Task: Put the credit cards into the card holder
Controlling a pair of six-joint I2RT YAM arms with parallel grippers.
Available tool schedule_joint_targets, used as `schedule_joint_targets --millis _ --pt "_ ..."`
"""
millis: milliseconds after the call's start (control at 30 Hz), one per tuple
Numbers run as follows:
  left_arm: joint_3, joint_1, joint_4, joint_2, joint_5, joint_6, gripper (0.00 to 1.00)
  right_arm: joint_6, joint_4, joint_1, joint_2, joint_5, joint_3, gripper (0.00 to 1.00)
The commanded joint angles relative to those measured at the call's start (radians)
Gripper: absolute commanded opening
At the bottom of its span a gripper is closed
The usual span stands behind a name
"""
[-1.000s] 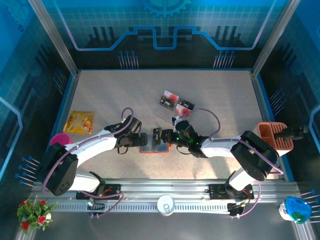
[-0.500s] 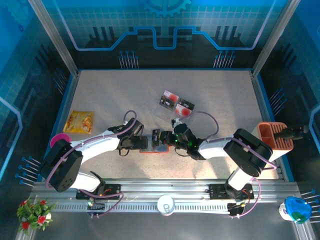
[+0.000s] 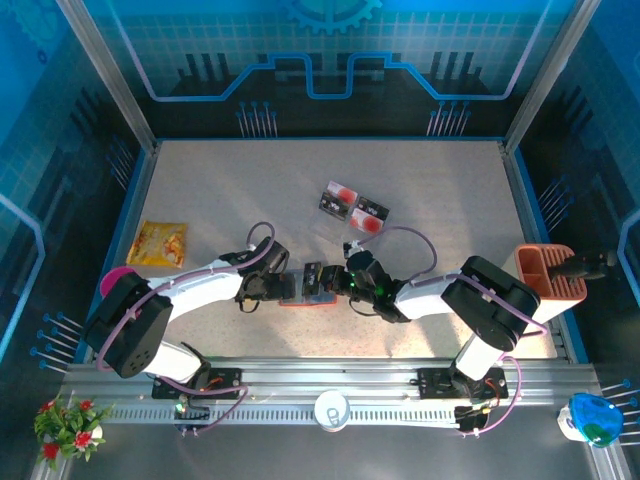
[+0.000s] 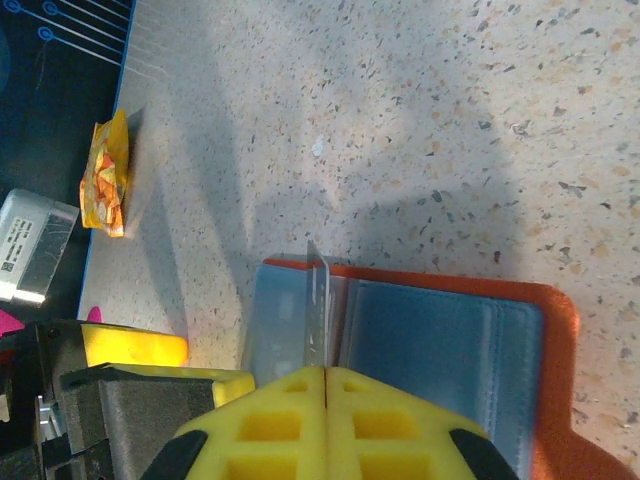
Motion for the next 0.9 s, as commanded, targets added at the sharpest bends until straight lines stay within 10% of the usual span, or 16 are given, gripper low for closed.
schedule_joint_targets --millis 0,867 --pt "-0.017 -0.009 -0.037 0.025 -0.007 -0.029 0.99 0.014 0.003 0.017 0.014 0.023 -0.006 0.00" --pt "-0.019 -0.015 -0.026 0.038 -0.005 -0.031 0.99 0.074 -0.105 0.064 0.006 0.060 -0.006 0.00"
